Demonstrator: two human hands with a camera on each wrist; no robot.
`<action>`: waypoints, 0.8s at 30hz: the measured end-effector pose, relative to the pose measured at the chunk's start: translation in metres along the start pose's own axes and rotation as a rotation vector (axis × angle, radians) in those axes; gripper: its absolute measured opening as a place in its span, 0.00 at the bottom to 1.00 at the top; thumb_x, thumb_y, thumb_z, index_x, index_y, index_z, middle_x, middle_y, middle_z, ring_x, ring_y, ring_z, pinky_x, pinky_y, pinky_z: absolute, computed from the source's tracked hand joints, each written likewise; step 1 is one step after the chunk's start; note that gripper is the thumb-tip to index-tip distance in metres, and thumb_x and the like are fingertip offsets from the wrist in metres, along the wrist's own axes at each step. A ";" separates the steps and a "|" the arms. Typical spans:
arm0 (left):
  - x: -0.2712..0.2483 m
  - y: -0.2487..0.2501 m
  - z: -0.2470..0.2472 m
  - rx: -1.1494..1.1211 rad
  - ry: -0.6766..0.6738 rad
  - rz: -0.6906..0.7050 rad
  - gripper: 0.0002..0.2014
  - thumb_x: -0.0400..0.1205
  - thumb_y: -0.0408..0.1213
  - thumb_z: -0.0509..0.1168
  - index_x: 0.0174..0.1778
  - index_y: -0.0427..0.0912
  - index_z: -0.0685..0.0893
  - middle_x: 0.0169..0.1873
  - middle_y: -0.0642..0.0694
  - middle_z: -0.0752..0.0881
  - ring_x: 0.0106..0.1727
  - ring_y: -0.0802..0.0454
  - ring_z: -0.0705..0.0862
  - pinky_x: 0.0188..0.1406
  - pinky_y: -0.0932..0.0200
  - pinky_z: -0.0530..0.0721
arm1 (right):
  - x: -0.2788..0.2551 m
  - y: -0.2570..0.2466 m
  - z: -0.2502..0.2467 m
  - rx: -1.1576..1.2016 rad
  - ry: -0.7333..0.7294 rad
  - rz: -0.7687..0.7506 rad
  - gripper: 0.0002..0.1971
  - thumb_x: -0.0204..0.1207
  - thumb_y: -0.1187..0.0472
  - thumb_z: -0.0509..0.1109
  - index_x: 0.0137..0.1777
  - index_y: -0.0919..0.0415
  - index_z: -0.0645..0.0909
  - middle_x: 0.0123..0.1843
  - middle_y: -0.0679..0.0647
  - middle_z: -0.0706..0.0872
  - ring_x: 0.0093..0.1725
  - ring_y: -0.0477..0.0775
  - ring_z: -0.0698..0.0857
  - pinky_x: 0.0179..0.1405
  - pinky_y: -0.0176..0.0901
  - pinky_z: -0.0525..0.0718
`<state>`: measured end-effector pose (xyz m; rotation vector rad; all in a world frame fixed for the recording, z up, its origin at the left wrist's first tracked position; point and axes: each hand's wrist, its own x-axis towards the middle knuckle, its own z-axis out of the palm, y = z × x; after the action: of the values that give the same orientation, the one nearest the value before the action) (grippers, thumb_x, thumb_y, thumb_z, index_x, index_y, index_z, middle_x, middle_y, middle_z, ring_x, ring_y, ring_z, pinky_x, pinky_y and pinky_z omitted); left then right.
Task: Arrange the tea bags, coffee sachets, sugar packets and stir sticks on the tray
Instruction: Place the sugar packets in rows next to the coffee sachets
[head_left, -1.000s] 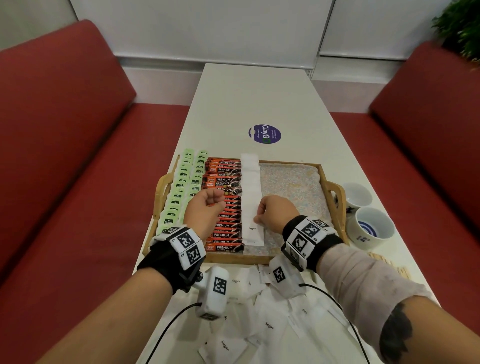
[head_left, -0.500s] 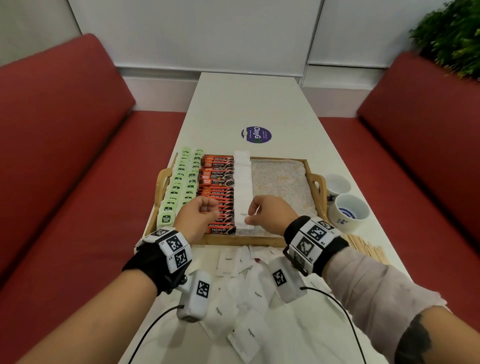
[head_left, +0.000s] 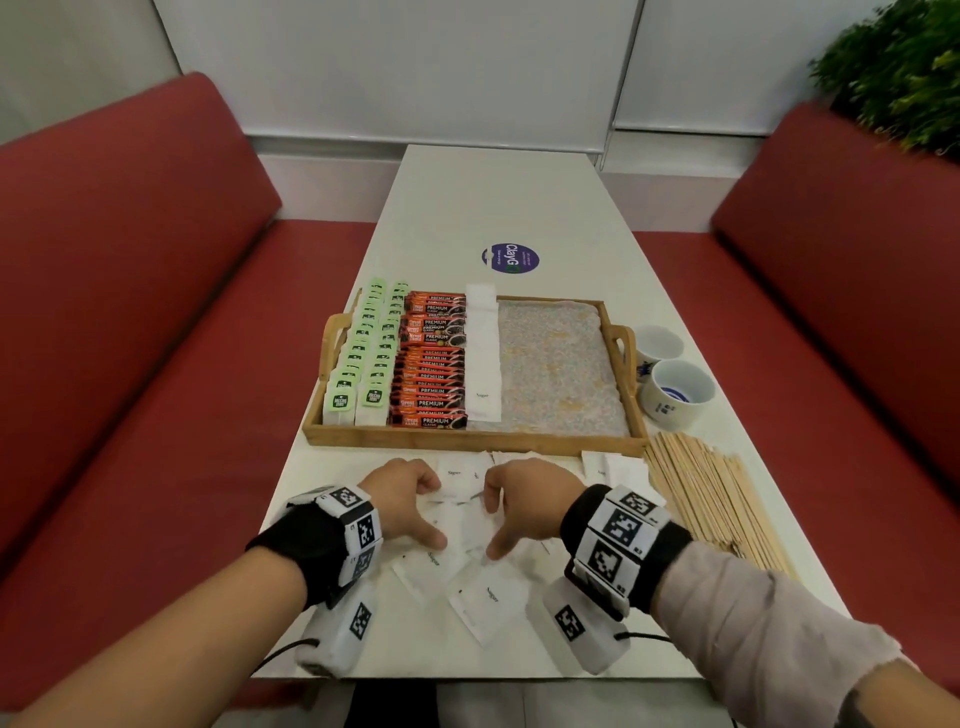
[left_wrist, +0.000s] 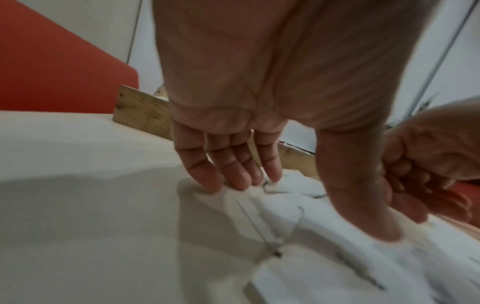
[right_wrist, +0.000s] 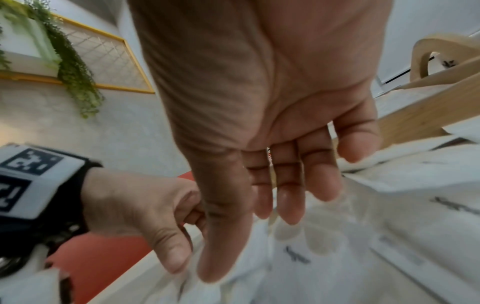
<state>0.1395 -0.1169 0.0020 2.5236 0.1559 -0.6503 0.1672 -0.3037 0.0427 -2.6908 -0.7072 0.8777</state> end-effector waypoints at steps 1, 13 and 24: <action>-0.002 0.001 0.001 0.064 -0.023 -0.002 0.40 0.59 0.48 0.84 0.66 0.49 0.74 0.60 0.51 0.75 0.60 0.53 0.78 0.63 0.59 0.77 | -0.002 -0.001 0.003 -0.020 -0.023 -0.003 0.24 0.60 0.50 0.84 0.54 0.54 0.80 0.45 0.47 0.83 0.47 0.52 0.81 0.42 0.44 0.78; -0.013 0.016 0.019 0.275 -0.040 -0.028 0.41 0.59 0.45 0.84 0.64 0.47 0.70 0.61 0.47 0.73 0.59 0.48 0.77 0.60 0.53 0.80 | -0.004 -0.012 0.031 -0.192 -0.057 -0.063 0.27 0.58 0.53 0.85 0.53 0.55 0.76 0.52 0.52 0.84 0.49 0.55 0.82 0.46 0.48 0.84; -0.018 0.021 0.025 0.245 -0.085 -0.039 0.35 0.66 0.50 0.80 0.67 0.44 0.76 0.60 0.47 0.82 0.60 0.48 0.81 0.58 0.56 0.80 | -0.008 -0.004 0.037 -0.071 0.039 -0.065 0.26 0.59 0.57 0.85 0.48 0.54 0.70 0.48 0.50 0.79 0.46 0.54 0.78 0.41 0.43 0.77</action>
<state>0.1178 -0.1475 0.0015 2.7257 0.0999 -0.8353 0.1380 -0.3014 0.0187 -2.7218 -0.8264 0.7964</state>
